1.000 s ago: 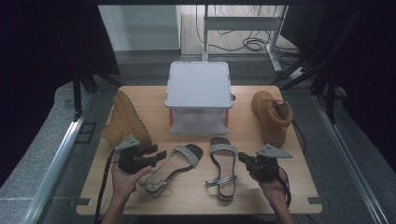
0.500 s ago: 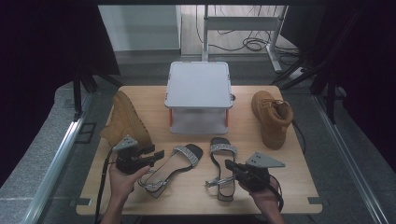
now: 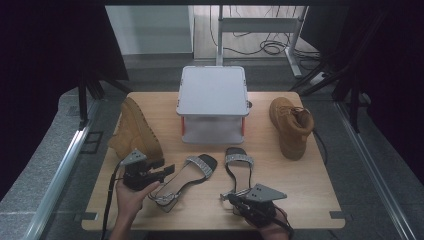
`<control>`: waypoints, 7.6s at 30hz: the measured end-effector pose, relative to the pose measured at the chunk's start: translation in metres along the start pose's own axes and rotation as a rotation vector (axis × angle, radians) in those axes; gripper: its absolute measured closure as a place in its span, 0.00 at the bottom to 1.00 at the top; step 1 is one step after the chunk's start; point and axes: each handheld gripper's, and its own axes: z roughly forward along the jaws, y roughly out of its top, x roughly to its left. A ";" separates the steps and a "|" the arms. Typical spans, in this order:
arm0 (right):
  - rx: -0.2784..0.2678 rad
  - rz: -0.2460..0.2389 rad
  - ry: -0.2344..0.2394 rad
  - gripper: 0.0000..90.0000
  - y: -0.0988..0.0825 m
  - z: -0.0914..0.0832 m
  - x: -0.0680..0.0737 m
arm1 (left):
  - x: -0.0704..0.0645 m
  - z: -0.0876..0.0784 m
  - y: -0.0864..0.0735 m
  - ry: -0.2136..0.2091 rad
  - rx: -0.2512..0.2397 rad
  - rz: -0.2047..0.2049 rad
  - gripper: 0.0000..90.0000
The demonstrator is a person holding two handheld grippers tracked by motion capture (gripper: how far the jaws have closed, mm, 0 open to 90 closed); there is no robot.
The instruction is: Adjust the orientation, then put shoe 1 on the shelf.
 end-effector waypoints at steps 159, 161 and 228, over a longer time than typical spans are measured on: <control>0.619 0.053 -0.099 0.44 0.030 0.037 -0.122 | -0.024 0.076 -0.006 0.126 0.601 0.137 0.46; 0.613 0.056 -0.103 0.44 0.030 0.037 -0.122 | -0.024 0.076 -0.007 0.123 0.594 0.131 0.46; 0.296 0.571 -0.443 0.47 0.096 0.125 -0.136 | 0.011 0.144 0.056 0.324 0.222 -0.254 0.47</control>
